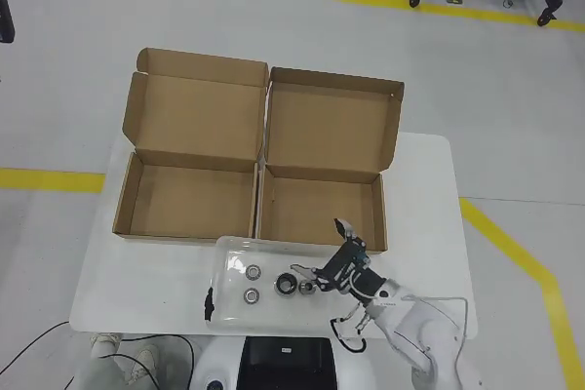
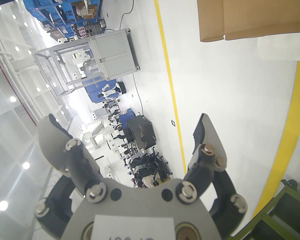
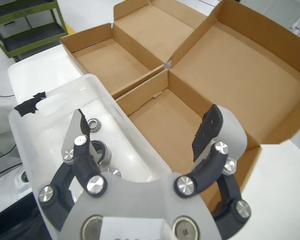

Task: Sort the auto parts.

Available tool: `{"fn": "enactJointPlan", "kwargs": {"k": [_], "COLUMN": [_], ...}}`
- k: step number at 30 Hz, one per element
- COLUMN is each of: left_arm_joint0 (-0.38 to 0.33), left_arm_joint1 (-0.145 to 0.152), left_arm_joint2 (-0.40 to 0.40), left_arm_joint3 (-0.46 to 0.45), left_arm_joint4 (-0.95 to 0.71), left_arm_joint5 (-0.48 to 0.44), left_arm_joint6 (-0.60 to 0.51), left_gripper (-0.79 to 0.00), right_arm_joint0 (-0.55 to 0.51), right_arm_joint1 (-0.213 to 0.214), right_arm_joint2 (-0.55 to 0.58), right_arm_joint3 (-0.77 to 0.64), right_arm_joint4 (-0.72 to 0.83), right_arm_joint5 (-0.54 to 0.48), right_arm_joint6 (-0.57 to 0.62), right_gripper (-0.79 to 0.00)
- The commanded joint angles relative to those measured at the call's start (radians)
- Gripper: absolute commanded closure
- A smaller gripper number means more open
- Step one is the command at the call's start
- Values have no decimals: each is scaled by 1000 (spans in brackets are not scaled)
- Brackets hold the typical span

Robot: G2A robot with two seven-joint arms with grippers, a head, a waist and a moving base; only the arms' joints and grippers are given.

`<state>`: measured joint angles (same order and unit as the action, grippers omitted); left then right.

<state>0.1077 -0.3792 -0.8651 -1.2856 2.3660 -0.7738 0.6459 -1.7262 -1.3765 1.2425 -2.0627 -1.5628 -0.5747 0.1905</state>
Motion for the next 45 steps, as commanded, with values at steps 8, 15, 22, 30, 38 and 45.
{"fn": "enactJointPlan", "kwargs": {"k": [8, 15, 22, 30, 38, 45], "left_arm_joint0": [0, 0, 0, 0, 0, 0], "left_arm_joint1": [0, 0, 0, 0, 0, 0], "left_arm_joint2": [0, 0, 0, 0, 0, 0], "left_arm_joint3": [0, 0, 0, 0, 0, 0], "left_arm_joint4": [0, 0, 0, 0, 0, 0], "left_arm_joint5": [0, 0, 0, 0, 0, 0], "left_arm_joint6": [0, 0, 0, 0, 0, 0], "left_gripper": [-785, -785, -785, -785, -785, -785], "right_arm_joint0": [138, 233, 290, 293, 293, 299], "right_arm_joint1": [13, 28, 69, 71, 71, 75], "right_arm_joint2": [-87, -126, -184, -185, -185, -199], "right_arm_joint3": [121, 198, 263, 266, 266, 264], "right_arm_joint4": [56, 61, 58, 60, 60, 33], "right_arm_joint5": [-266, -438, -438, -438, -438, -433], "right_arm_joint6": [43, 17, -25, -29, -29, -21], "right_gripper": [-785, -785, -785, -785, -785, -785]}}
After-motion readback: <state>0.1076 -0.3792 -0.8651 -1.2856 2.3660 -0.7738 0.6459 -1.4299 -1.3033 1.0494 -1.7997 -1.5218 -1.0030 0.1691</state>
